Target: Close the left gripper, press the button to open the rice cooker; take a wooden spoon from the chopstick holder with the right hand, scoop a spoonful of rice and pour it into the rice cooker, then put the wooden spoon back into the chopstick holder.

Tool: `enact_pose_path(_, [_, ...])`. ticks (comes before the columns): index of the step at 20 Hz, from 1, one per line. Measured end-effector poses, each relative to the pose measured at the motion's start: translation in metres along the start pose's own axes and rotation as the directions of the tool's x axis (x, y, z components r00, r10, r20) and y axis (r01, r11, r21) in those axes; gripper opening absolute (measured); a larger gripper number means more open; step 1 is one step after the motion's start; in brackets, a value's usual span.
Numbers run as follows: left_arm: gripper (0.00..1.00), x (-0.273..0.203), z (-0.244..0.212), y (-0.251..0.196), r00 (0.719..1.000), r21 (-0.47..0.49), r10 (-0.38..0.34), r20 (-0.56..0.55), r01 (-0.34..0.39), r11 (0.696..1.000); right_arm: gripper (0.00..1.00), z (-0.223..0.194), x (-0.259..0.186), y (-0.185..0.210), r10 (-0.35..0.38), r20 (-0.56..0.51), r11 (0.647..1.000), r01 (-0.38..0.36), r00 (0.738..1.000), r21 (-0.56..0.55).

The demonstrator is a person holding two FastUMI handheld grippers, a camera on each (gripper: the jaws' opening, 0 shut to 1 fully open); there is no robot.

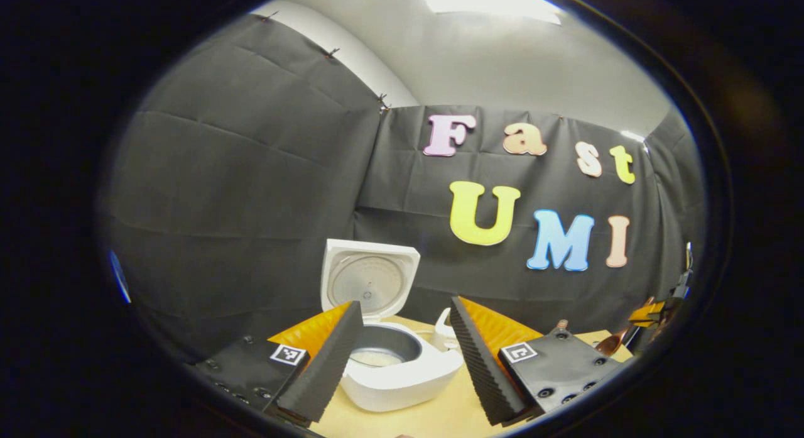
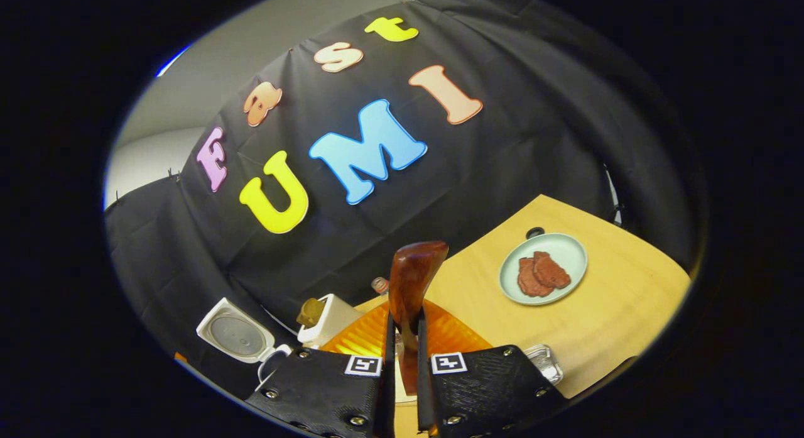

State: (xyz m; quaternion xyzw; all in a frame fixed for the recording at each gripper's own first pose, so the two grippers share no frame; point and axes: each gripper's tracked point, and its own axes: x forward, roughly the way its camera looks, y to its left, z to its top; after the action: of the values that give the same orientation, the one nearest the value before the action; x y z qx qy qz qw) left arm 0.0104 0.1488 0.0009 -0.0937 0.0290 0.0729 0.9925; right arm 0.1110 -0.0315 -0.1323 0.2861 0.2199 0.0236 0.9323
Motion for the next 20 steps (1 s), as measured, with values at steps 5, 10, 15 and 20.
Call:
enact_pose_path(5, [0.96, 0.002, 0.002, -0.026, 1.000, 0.019, -0.025, -0.004, 0.025, 1.000, 0.14, -0.005, -0.012, -0.053, -0.089, -0.009, 0.995, 0.088, 0.996, -0.047])
enact_pose_path(10, [0.97, -0.003, 0.002, -0.034, 1.000, 0.032, -0.025, -0.005, 0.026, 0.999, 0.14, -0.018, -0.016, -0.090, -0.138, -0.037, 0.989, 0.136, 0.990, -0.051])
enact_pose_path(15, [0.96, -0.009, 0.002, -0.028, 1.000, 0.062, 0.009, -0.012, -0.008, 0.998, 0.14, -0.053, -0.012, -0.100, -0.155, -0.107, 0.987, 0.150, 0.982, -0.053])
enact_pose_path(20, [0.95, -0.023, 0.011, -0.015, 0.999, 0.067, 0.053, 0.007, -0.054, 0.996, 0.20, -0.064, -0.021, -0.102, -0.138, -0.159, 0.990, 0.131, 0.978, -0.054])
